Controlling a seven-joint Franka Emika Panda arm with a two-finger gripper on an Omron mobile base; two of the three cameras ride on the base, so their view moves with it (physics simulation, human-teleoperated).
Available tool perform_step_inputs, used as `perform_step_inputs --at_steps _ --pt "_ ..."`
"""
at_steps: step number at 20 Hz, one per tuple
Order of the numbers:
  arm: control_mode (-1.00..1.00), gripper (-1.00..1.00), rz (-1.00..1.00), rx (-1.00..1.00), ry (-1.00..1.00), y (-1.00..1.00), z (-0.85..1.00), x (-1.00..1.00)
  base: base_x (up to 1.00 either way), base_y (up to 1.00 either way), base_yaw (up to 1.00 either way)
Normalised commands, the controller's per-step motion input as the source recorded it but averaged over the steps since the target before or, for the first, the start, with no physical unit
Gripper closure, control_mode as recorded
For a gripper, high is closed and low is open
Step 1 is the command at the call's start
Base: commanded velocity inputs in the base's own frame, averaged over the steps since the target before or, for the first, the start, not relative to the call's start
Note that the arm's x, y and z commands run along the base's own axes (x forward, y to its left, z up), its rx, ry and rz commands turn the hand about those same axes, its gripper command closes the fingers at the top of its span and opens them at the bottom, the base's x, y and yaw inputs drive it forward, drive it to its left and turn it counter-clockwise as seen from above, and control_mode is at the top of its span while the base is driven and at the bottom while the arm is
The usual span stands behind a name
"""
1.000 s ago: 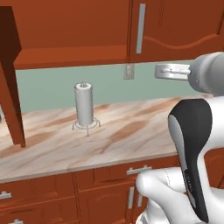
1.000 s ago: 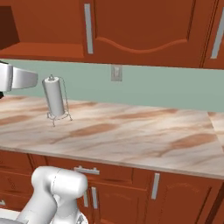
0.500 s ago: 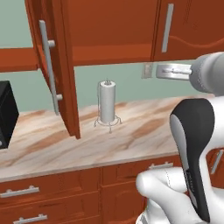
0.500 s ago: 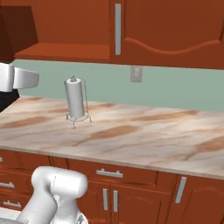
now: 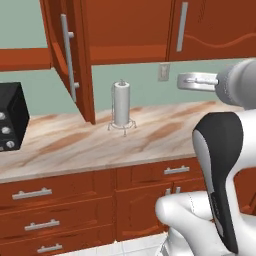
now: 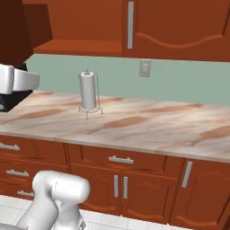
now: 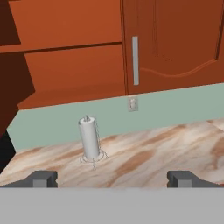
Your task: Close all open cabinet doors.
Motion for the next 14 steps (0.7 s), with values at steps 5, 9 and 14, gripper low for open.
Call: perform_step_inputs --at_steps 5,9,14 --pt "1.0 -1.0 0.0 0.0 0.0 0.0 0.0 0.0 -0.36 0.0 0.0" --pt "1.0 -1.0 0.0 0.0 0.0 0.0 0.0 0.0 -0.01 0.03 0.0" --pt "1.0 -1.0 0.0 0.0 0.0 0.0 0.0 0.0 0.2 0.01 0.0"
